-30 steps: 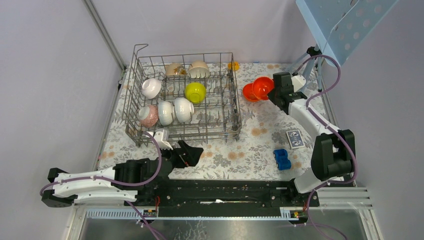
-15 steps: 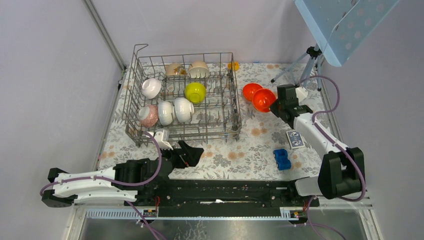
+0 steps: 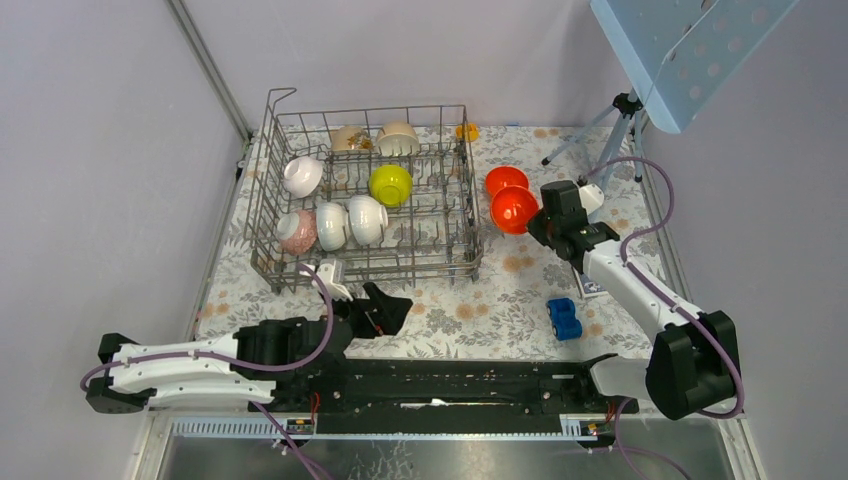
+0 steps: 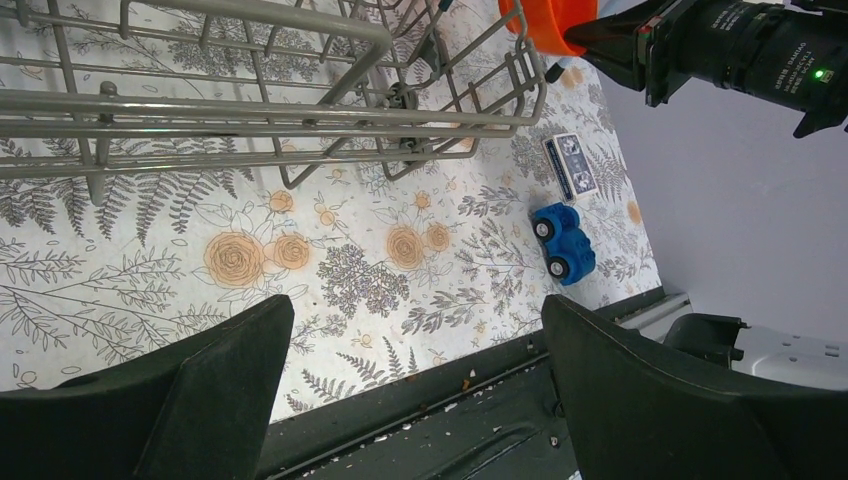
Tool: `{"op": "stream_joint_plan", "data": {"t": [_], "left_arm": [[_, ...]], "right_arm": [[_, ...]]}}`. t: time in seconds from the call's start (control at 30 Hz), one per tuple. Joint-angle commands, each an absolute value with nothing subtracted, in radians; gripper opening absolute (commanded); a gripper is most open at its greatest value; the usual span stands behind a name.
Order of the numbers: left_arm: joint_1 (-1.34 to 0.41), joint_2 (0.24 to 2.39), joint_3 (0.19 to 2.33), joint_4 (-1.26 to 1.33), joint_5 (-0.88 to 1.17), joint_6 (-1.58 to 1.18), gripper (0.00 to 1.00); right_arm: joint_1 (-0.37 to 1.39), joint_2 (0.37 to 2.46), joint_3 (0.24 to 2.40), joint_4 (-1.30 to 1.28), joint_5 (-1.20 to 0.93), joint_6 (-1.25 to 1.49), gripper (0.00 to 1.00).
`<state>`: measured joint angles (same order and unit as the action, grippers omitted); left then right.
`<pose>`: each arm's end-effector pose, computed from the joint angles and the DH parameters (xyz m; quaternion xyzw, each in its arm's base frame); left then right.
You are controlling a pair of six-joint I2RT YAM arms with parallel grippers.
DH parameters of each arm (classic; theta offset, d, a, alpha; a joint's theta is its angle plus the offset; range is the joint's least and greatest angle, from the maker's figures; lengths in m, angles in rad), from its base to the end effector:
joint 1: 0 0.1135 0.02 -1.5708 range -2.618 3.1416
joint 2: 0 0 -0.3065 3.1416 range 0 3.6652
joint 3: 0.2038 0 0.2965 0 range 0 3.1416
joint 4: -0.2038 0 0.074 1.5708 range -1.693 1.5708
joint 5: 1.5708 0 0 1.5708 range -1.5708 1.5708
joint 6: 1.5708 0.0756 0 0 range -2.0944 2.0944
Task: Unload the bowls from the dish rack
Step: Place the bowl with the bowl.
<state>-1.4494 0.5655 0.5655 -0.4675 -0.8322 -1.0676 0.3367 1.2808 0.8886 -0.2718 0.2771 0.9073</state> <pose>0.0752 -0.1551 0.2815 -0.0602 0.8050 -0.3504 0.4749 0.3269 0.0925 0.2613 0.3086 0.8373 0.1519 0.4249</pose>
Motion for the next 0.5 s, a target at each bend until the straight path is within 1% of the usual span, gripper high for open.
{"op": "stream_joint_plan", "data": {"t": [0.0,0.17,0.47], "left_arm": [[-1.447,0.571,0.579,-0.425,-0.819,-1.083,0.99],[-1.447,0.569,0.584,-0.450,-0.824,-1.108,0.99],[-1.447,0.573,0.586,-0.457,-0.813,-1.138,0.99]], "right_arm": [[0.340,1.288,0.926,-0.214,0.371,1.079,0.00],[0.340,1.399,1.044,-0.281,0.447,1.209,0.00],[0.341,1.587,1.256,-0.456,0.514,1.414,0.00]]}}
